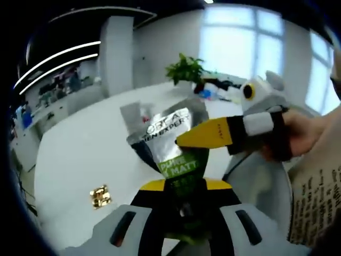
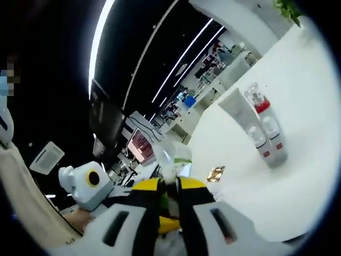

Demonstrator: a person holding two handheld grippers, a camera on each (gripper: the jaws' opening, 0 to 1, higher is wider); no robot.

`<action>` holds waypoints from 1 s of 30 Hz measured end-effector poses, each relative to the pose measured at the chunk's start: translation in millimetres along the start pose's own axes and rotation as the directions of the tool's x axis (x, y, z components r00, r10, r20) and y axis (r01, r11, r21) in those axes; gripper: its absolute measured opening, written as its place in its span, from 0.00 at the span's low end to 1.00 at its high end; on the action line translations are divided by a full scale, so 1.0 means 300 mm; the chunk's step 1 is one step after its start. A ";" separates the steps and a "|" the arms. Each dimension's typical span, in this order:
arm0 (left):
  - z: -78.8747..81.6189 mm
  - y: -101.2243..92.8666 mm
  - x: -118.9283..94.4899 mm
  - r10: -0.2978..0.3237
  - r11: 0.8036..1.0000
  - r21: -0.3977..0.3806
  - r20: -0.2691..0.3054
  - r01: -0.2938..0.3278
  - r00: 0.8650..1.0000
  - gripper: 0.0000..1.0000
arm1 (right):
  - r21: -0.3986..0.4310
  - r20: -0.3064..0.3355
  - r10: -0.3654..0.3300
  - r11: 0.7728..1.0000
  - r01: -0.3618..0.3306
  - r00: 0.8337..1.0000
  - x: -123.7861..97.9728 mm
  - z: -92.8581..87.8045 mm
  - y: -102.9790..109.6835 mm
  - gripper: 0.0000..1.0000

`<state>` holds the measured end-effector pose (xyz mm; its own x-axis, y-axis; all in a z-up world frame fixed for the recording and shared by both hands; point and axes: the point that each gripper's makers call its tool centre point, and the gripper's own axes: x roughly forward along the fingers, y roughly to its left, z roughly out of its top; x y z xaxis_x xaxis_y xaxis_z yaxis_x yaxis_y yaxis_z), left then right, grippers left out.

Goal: Arrange the skincare products in the storage area until every visible bottle or jar stands upright without overlapping.

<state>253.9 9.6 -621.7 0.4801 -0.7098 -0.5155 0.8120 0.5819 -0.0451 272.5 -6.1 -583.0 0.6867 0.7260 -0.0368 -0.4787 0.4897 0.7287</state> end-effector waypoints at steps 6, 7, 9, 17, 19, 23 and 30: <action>0.007 0.000 -0.006 -0.029 0.999 -0.041 0.022 0.030 0.999 0.57 | 0.016 0.001 0.017 1.000 -0.017 1.000 -0.020 0.006 0.005 0.03; 0.009 -0.002 -0.006 -0.031 0.999 -0.043 0.024 0.032 0.999 0.61 | 0.021 0.006 0.020 1.000 -0.020 1.000 -0.023 0.011 0.005 0.03; 0.008 -0.006 -0.009 -0.040 0.998 -0.038 0.019 0.040 0.999 0.63 | 0.024 0.008 0.021 0.999 -0.021 1.000 -0.025 0.021 -0.002 0.03; 0.066 0.048 -0.061 -0.067 0.988 -0.133 0.110 0.082 0.992 0.74 | 0.018 -0.032 0.124 0.992 -0.124 0.992 -0.030 0.065 0.035 0.01; 0.072 0.049 -0.068 -0.110 0.970 -0.203 0.130 0.135 0.985 0.79 | 0.055 -0.056 0.206 0.978 -0.203 0.977 -0.036 0.076 0.079 0.01; 0.120 -0.028 -0.107 -0.301 0.849 -0.372 0.244 0.376 0.922 0.87 | 0.120 -0.091 0.353 0.932 -0.342 0.931 -0.058 0.089 0.166 0.01; 0.154 -0.072 -0.152 -0.377 0.779 -0.390 0.335 0.491 0.864 0.59 | 0.146 -0.136 0.443 0.894 -0.425 0.886 -0.080 0.075 0.221 0.01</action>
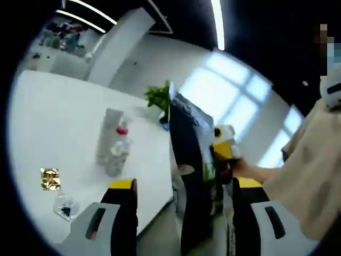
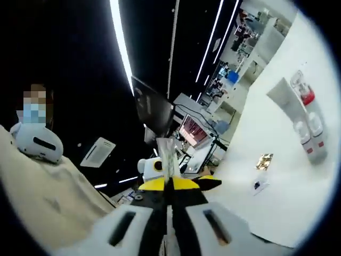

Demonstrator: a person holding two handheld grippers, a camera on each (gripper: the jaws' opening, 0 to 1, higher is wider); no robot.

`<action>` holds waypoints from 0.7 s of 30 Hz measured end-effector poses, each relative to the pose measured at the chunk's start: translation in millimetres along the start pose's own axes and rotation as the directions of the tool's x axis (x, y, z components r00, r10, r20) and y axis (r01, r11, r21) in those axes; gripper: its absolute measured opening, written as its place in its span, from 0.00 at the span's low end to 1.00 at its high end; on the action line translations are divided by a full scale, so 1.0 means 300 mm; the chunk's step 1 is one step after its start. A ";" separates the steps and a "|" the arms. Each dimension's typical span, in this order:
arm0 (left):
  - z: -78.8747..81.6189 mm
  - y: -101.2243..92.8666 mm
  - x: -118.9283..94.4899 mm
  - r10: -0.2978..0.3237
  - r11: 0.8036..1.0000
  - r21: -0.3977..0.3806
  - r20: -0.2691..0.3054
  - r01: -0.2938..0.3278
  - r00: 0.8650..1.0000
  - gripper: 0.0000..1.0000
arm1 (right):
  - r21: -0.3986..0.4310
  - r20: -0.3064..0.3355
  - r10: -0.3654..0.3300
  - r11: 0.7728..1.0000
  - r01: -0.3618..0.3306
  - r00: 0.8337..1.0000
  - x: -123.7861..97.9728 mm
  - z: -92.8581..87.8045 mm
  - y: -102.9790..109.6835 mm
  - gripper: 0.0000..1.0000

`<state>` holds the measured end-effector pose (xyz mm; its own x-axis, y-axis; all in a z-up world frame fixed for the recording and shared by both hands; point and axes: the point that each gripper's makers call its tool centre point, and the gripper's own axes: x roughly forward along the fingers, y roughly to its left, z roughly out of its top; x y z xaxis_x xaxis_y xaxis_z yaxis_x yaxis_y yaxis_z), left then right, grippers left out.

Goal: Arrange the skincare products in the storage area until every visible bottle or jar stands upright without overlapping.

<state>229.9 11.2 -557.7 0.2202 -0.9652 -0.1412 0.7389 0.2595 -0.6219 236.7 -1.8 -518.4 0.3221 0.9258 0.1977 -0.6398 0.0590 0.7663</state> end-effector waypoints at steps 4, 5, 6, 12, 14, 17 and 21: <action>0.014 -0.044 -0.017 -0.053 0.998 0.017 0.038 0.052 0.998 0.20 | -0.008 0.014 -0.016 1.000 0.016 1.000 -0.009 0.014 -0.013 0.01; 0.026 -0.047 -0.022 -0.062 0.998 0.027 0.062 0.060 0.996 0.13 | -0.001 0.017 -0.019 1.000 0.019 1.000 -0.014 0.019 -0.017 0.02; 0.037 -0.060 -0.027 -0.078 0.997 -0.007 0.082 0.079 0.994 0.06 | -0.010 0.019 -0.027 1.000 0.027 0.999 -0.017 0.024 -0.024 0.02; 0.079 -0.066 -0.036 -0.076 0.993 -0.072 0.176 0.089 0.982 0.00 | -0.085 0.099 -0.062 0.994 0.071 0.993 0.007 0.062 -0.046 0.12; 0.112 -0.074 -0.048 -0.092 0.988 -0.101 0.240 0.119 0.966 0.00 | -0.074 0.105 -0.062 0.995 0.070 0.993 0.018 0.048 -0.049 0.20; 0.181 -0.089 -0.078 -0.119 0.967 -0.170 0.355 0.189 0.927 0.00 | -0.032 0.088 -0.041 0.999 0.044 0.995 0.032 0.001 -0.043 0.30; 0.209 -0.089 -0.087 -0.121 0.964 -0.175 0.379 0.199 0.918 0.00 | 0.007 0.064 -0.003 1.000 0.003 0.998 0.054 -0.059 -0.016 0.32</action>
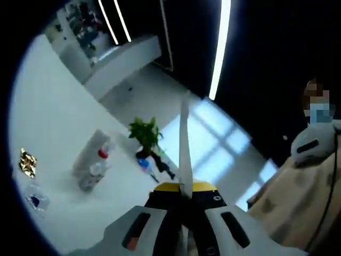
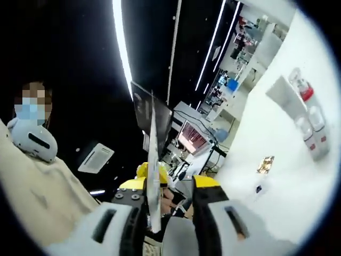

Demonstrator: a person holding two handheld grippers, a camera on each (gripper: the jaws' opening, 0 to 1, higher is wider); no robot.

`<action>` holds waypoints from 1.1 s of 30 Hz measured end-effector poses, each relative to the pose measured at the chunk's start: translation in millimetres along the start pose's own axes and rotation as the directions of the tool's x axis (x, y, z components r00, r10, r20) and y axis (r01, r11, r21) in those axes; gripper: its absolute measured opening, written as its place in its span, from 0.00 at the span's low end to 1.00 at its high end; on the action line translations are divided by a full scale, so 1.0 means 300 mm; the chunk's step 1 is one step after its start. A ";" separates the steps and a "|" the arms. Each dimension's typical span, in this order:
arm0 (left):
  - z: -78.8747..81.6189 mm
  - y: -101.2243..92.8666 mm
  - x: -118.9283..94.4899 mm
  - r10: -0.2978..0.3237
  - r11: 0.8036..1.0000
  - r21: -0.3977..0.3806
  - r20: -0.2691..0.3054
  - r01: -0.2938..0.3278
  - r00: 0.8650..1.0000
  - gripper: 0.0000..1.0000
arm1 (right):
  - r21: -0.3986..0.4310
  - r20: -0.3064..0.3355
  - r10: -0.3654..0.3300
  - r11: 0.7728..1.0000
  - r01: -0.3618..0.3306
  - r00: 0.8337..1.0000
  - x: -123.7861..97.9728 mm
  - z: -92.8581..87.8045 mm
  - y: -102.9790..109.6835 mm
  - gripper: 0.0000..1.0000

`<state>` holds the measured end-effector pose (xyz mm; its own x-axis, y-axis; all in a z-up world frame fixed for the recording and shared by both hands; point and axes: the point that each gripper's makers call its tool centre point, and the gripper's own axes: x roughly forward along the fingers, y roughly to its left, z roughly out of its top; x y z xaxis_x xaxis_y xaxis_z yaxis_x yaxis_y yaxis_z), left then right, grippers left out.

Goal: Arrange the skincare products in the storage area until every visible bottle or jar stands upright without overlapping.

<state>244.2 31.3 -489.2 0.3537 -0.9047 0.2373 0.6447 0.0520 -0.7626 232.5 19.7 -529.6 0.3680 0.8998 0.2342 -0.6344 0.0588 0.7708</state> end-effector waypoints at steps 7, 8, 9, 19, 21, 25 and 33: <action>-0.005 0.070 0.004 0.102 0.994 0.033 -0.029 -0.101 0.994 0.00 | -0.011 0.062 -0.020 1.000 0.021 0.998 0.011 0.003 -0.003 0.04; -0.005 0.097 0.001 0.144 0.989 0.050 -0.029 -0.143 0.989 0.00 | -0.021 0.059 -0.022 1.000 0.023 0.998 0.013 -0.002 -0.003 0.03; -0.005 0.105 0.003 0.155 0.985 0.085 -0.026 -0.153 0.988 0.01 | -0.035 0.064 -0.032 0.999 0.034 0.997 0.014 -0.003 -0.007 0.02; -0.085 0.166 -0.031 0.221 0.974 0.067 -0.084 -0.216 0.972 0.22 | -0.018 0.084 -0.072 0.997 0.074 0.994 -0.009 0.011 -0.037 0.02; -0.103 0.168 -0.046 0.221 0.975 0.045 -0.090 -0.218 0.971 0.18 | -0.005 0.086 -0.089 0.996 0.090 0.992 -0.015 0.012 -0.051 0.02; -0.124 0.184 -0.072 0.244 0.969 -0.015 -0.080 -0.246 0.966 0.13 | -0.002 0.048 -0.122 0.992 0.122 0.991 -0.016 -0.015 -0.074 0.02; -0.120 0.209 -0.097 0.247 0.952 -0.178 -0.040 -0.250 0.968 0.00 | -0.209 0.004 -0.231 0.951 0.227 0.973 -0.010 -0.041 -0.145 0.09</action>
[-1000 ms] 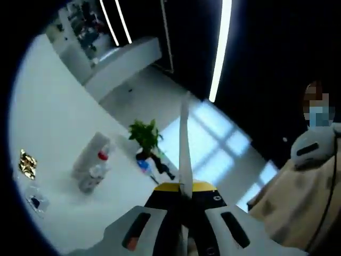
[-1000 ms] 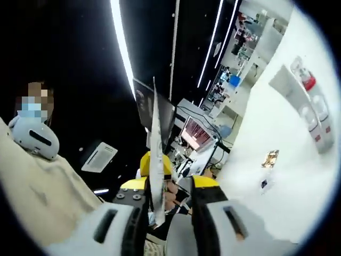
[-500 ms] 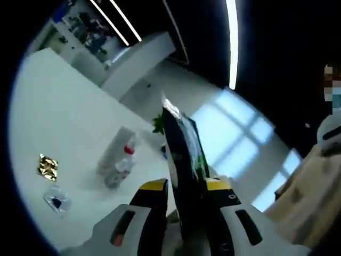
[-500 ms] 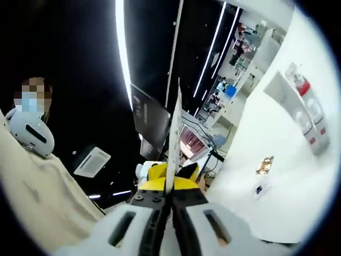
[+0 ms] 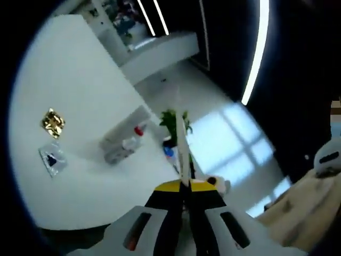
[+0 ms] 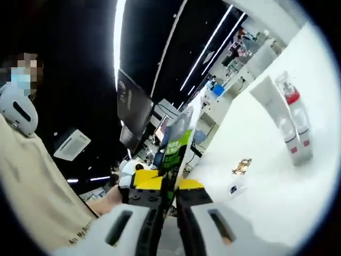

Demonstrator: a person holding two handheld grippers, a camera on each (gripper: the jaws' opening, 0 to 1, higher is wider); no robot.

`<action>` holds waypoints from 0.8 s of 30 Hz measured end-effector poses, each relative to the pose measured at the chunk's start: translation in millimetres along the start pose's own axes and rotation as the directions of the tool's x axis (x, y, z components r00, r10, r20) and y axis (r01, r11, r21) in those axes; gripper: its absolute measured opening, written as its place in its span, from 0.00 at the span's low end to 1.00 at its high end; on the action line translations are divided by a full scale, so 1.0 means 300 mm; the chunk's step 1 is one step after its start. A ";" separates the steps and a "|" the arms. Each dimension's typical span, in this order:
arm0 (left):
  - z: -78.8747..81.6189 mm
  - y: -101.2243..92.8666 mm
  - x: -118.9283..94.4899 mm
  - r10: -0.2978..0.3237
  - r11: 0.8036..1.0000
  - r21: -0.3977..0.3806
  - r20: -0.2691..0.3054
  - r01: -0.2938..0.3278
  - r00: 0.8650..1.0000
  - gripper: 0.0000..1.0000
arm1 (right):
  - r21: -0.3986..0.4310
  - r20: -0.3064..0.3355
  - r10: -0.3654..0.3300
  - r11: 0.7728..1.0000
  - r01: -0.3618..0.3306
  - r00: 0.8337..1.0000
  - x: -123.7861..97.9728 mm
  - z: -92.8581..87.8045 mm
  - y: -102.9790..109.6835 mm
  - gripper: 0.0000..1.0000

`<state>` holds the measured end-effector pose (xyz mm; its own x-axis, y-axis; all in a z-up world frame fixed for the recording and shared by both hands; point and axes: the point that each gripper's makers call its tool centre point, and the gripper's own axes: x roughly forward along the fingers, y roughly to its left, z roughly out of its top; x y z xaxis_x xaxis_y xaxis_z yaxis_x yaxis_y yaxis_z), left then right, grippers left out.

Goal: Arrange the skincare products in the storage area until every visible bottle or jar stands upright without overlapping.

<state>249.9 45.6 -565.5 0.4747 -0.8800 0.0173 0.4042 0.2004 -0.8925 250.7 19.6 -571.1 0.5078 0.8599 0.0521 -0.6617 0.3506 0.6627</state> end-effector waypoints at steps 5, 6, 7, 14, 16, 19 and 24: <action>0.005 0.011 0.001 0.002 1.000 -0.028 0.014 -0.001 1.000 0.00 | -0.108 -0.024 -0.040 0.993 0.037 0.999 0.007 -0.002 -0.022 0.15; 0.006 0.013 0.001 0.002 1.000 -0.031 0.015 -0.002 1.000 0.00 | -0.121 -0.034 -0.046 0.992 0.042 0.998 0.008 -0.006 -0.026 0.18; 0.005 0.016 0.002 0.003 0.999 -0.037 0.015 -0.002 1.000 0.00 | -0.155 -0.064 -0.061 0.987 0.051 0.996 0.009 -0.018 -0.034 0.22; -0.001 0.060 0.006 0.037 0.998 -0.053 0.004 -0.036 0.999 0.00 | -0.208 -0.093 -0.095 0.975 0.074 0.991 0.020 -0.034 -0.061 0.46; -0.003 0.078 0.006 0.054 0.997 -0.059 -0.001 -0.054 0.999 0.00 | -0.220 -0.086 -0.109 0.971 0.088 0.990 0.021 -0.031 -0.072 0.53; -0.005 0.113 0.008 0.083 0.994 -0.073 -0.008 -0.084 0.996 0.00 | -0.228 -0.092 -0.129 0.968 0.105 0.987 0.017 -0.034 -0.090 0.62; -0.010 0.164 0.017 0.123 0.988 -0.090 -0.029 -0.125 0.992 0.00 | -0.247 -0.093 -0.186 0.956 0.158 0.978 0.001 -0.027 -0.137 0.79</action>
<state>269.8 49.7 -610.8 0.4975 -0.8610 -0.1059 0.2692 0.2693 -0.9247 273.6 8.5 -604.5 0.5682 0.8106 -0.1418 -0.6886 0.5627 0.4574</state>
